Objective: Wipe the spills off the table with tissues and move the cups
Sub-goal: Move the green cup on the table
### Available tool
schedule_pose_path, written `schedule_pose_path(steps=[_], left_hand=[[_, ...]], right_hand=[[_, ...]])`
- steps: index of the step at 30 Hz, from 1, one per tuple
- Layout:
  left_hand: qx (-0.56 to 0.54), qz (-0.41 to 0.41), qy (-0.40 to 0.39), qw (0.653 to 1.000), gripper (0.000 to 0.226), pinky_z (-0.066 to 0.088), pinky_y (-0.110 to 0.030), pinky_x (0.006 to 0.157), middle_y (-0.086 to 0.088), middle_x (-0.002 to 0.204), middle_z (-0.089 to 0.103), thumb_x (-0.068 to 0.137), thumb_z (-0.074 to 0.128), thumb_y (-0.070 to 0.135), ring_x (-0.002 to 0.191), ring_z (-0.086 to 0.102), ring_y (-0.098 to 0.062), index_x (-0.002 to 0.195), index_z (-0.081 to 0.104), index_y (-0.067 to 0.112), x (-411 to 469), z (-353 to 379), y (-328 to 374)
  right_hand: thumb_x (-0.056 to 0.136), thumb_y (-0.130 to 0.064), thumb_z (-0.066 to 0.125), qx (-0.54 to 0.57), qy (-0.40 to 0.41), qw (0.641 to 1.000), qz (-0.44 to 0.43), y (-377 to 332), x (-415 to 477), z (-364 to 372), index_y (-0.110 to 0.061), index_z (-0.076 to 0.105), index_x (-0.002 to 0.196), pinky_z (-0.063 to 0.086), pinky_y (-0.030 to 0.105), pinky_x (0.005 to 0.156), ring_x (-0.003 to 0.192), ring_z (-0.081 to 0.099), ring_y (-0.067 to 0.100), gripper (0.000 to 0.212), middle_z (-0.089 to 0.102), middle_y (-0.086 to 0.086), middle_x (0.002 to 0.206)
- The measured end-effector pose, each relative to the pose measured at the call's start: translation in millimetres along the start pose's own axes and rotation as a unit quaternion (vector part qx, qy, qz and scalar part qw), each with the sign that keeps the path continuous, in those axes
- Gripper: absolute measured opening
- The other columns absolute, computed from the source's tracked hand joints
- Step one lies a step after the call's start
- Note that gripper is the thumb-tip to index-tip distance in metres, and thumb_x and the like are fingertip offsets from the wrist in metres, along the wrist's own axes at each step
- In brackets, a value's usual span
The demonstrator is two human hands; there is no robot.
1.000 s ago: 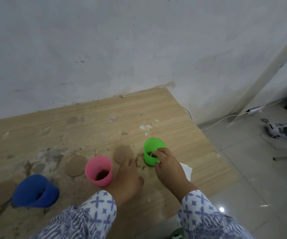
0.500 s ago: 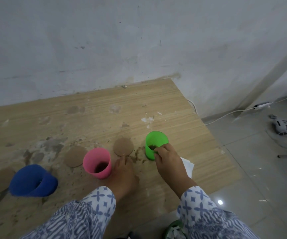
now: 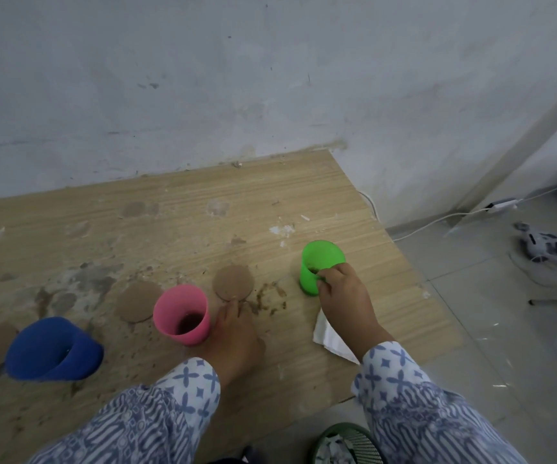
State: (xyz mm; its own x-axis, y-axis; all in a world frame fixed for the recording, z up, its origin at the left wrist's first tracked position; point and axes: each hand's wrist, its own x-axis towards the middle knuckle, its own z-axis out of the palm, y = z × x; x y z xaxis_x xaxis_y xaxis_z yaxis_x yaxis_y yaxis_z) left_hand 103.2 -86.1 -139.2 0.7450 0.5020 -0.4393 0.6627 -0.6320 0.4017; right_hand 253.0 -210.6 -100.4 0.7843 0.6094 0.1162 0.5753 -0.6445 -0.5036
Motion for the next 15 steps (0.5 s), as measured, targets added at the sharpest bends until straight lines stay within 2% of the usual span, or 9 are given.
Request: schedule_pose_path(steps=[7,11,13,15], left_hand=[[0.011,0.005,0.005,1.000,0.064,0.017,-0.047,0.118,-0.012,0.159,0.001,0.088,0.047,0.027,0.146,0.005,-0.030,0.145,0.024,0.010,-0.9,2.5,-1.0],[0.016,0.019,0.013,1.000,0.071,0.014,-0.042,0.118,-0.012,0.158,0.001,0.089,0.048,0.027,0.145,0.005,-0.030,0.149,0.015,0.010,-3.9,3.1,6.2],[0.009,0.031,0.016,0.999,0.065,0.021,-0.039,0.115,-0.012,0.153,0.012,0.087,0.048,0.026,0.142,0.015,-0.032,0.144,0.024,0.007,-4.2,4.9,11.3],[-0.011,0.055,0.015,0.998,0.058,0.030,-0.039,0.111,-0.011,0.148,0.021,0.084,0.048,0.026,0.136,0.024,-0.030,0.138,0.033,0.008,-3.4,8.7,16.8]], right_hand=[[0.089,-0.008,0.052,-0.001,-0.003,1.000,-0.001,1.8,2.8,0.3,-0.001,0.065,0.105,0.043,0.031,0.071,0.090,0.058,0.031,0.021,0.058,0.015,0.108],[0.088,-0.003,0.048,0.012,0.002,1.000,-0.016,3.3,-2.2,-3.6,-0.008,0.062,0.115,0.038,0.023,0.081,0.111,0.054,0.024,0.030,0.057,0.008,0.124],[0.087,0.000,0.047,0.038,0.037,0.998,-0.025,4.4,-8.5,-8.5,-0.010,0.061,0.117,0.035,0.017,0.084,0.117,0.051,0.018,0.034,0.056,0.004,0.128],[0.085,0.003,0.048,0.071,0.087,0.994,-0.013,7.7,-17.4,-13.3,-0.011,0.061,0.116,0.033,0.009,0.084,0.110,0.052,0.009,0.036,0.057,0.001,0.126]])
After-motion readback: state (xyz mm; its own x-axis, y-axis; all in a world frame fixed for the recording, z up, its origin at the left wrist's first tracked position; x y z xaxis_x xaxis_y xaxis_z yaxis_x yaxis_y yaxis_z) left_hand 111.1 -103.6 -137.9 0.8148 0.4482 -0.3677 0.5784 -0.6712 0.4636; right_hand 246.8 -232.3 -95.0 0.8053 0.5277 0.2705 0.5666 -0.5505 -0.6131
